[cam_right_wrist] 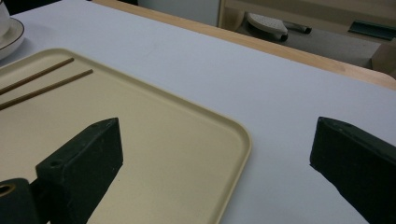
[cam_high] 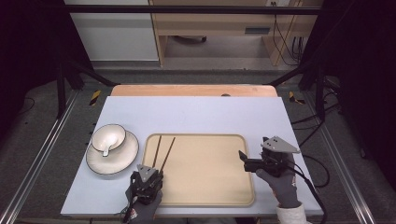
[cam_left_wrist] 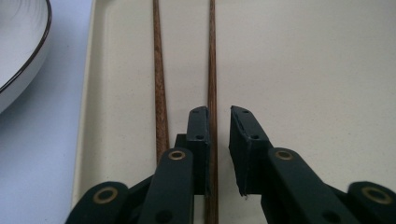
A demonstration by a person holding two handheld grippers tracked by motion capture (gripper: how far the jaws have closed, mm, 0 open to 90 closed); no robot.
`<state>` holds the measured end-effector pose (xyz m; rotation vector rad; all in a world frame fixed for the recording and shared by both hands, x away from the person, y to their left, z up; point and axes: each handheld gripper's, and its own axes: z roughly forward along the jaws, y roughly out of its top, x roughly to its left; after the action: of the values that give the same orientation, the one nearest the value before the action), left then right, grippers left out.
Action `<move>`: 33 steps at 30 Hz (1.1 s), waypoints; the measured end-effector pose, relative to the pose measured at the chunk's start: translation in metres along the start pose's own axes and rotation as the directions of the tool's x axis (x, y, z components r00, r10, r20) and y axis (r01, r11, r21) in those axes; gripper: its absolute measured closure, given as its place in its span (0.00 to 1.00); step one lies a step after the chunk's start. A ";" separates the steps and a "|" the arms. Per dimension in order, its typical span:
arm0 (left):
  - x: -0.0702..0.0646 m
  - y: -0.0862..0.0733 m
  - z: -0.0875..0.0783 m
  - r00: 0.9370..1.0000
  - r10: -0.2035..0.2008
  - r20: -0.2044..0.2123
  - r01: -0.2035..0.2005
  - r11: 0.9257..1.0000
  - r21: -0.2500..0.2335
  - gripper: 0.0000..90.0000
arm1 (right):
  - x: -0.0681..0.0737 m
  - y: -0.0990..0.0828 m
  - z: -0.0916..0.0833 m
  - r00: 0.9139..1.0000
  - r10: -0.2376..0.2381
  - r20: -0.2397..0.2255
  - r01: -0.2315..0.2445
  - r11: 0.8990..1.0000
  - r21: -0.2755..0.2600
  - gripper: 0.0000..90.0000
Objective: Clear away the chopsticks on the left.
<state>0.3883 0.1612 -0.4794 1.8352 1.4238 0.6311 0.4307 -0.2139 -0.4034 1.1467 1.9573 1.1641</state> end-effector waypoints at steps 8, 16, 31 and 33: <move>0.002 0.016 -0.010 0.995 0.031 0.092 -0.026 0.998 -0.054 0.72 | -0.001 0.001 -0.002 1.000 0.006 0.003 -0.006 1.000 -0.011 0.03; 0.017 0.044 -0.030 0.976 0.122 0.183 -0.095 0.984 -0.151 0.51 | -0.004 0.002 -0.007 1.000 0.015 0.002 -0.015 1.000 -0.025 0.03; 0.066 0.039 -0.051 0.958 0.185 0.218 -0.151 0.975 -0.163 0.32 | -0.009 0.002 -0.009 0.999 0.037 0.008 -0.037 0.999 -0.033 0.03; 0.073 0.037 -0.052 0.961 0.181 0.209 -0.149 0.976 -0.160 0.30 | -0.009 0.001 -0.008 0.999 0.034 0.008 -0.034 0.999 -0.025 0.02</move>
<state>0.3921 0.2394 -0.4221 1.8585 1.0595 0.5738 0.4287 -0.2246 -0.3981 1.1744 1.9183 1.1965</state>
